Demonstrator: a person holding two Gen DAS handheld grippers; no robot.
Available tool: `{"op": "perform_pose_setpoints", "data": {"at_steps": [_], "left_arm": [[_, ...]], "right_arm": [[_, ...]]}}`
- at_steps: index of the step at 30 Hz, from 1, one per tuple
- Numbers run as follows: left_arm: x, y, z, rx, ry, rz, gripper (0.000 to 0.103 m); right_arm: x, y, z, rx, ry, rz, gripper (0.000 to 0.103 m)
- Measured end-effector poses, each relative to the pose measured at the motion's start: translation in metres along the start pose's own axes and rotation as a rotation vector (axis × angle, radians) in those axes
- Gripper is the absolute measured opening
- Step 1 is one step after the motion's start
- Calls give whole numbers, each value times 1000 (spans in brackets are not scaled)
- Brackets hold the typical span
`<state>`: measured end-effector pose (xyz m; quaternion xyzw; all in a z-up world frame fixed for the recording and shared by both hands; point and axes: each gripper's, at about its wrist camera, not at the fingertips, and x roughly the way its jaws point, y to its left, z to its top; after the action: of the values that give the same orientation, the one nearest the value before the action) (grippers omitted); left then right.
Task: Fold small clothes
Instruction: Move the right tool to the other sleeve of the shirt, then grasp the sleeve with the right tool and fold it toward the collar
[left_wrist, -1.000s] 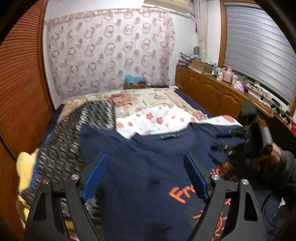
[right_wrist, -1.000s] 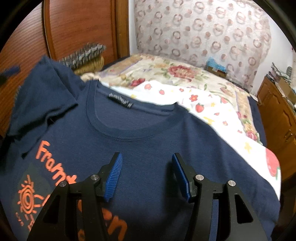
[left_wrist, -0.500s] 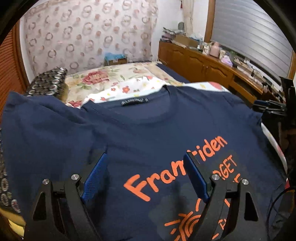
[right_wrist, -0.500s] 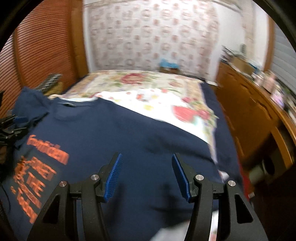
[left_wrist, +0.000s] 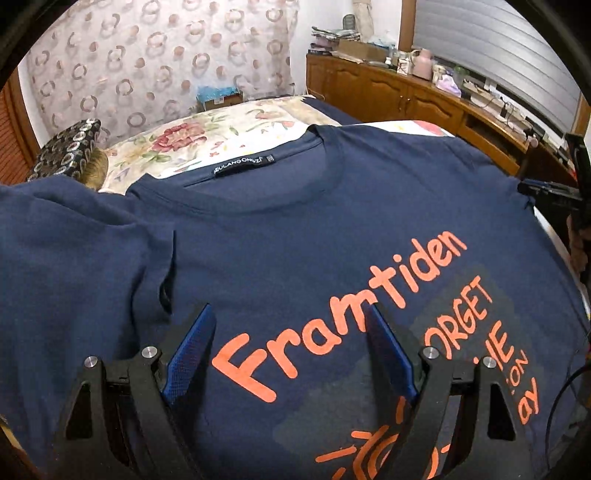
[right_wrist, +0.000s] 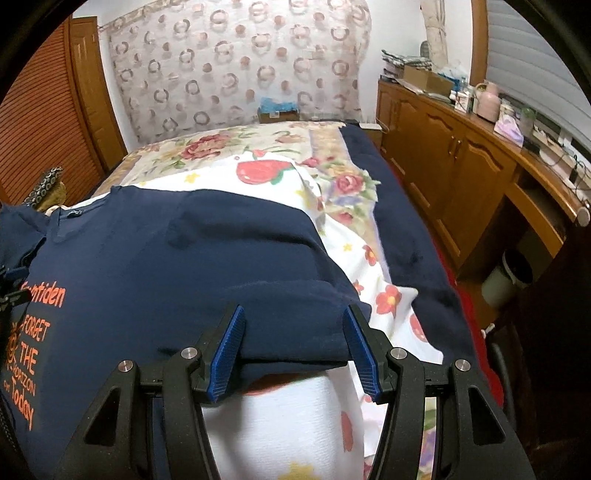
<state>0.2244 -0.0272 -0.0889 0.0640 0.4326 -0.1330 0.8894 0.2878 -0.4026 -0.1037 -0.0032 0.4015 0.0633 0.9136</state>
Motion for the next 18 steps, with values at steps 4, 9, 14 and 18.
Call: {"op": "perform_pose_setpoints", "data": {"at_steps": [4, 9, 14, 18], "left_arm": [[0, -1, -1, 4, 4, -6, 87], [1, -3, -1, 7, 5, -6, 88], [0, -2, -1, 6, 5, -6, 88], [0, -2, -1, 6, 5, -6, 88]], "right_arm": [[-11, -4, -1, 21, 0, -14, 57], [-18, -7, -2, 55, 7, -16, 57], [-10, -12, -1, 106, 45, 39, 57], [-10, -14, 2, 122, 53, 87, 47]]}}
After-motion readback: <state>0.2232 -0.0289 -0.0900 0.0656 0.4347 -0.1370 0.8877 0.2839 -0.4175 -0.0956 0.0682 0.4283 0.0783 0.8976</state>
